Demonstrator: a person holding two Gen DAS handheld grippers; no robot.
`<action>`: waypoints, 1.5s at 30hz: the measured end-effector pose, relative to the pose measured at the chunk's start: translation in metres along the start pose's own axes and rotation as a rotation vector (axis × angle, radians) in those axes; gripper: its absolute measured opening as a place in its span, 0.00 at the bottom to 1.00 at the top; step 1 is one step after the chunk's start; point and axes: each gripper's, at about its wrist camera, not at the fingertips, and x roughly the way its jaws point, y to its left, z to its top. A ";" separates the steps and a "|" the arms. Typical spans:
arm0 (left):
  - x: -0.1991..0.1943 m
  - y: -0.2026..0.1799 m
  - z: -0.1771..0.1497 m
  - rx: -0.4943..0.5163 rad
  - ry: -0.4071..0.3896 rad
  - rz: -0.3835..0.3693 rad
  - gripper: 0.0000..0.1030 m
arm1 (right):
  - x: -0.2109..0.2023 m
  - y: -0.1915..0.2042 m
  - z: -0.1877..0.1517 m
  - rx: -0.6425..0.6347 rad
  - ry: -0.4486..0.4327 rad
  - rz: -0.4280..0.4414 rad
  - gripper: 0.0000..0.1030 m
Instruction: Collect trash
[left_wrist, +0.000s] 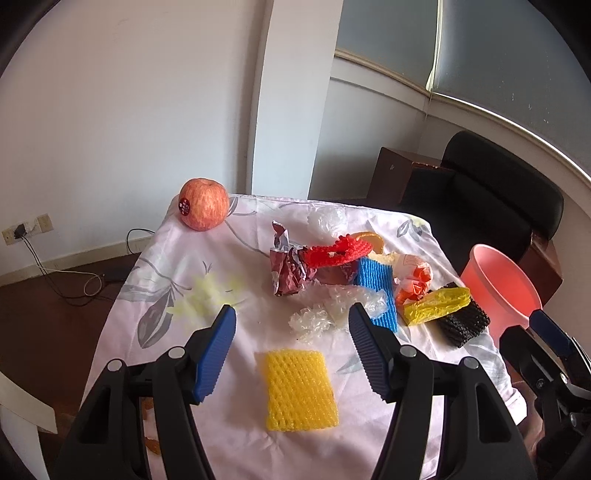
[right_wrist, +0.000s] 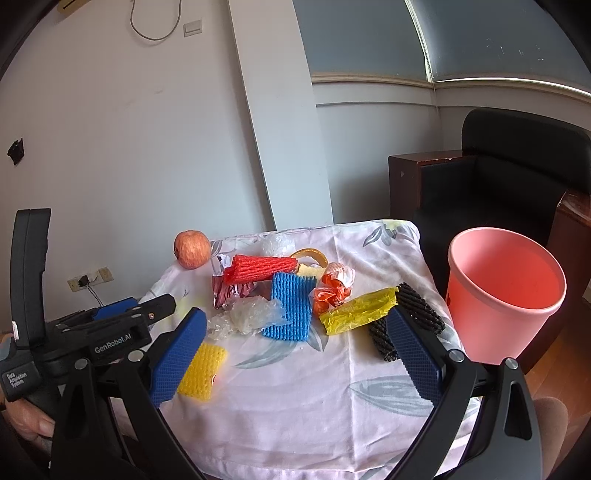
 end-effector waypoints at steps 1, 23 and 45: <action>-0.001 0.003 0.000 0.002 -0.004 0.000 0.61 | -0.001 -0.002 0.001 0.008 -0.004 -0.001 0.96; 0.031 0.007 -0.043 0.227 0.285 -0.212 0.51 | 0.007 -0.050 0.000 0.112 0.030 -0.069 0.74; 0.016 0.009 -0.030 0.248 0.189 -0.266 0.08 | 0.057 -0.076 0.003 0.093 0.147 -0.013 0.56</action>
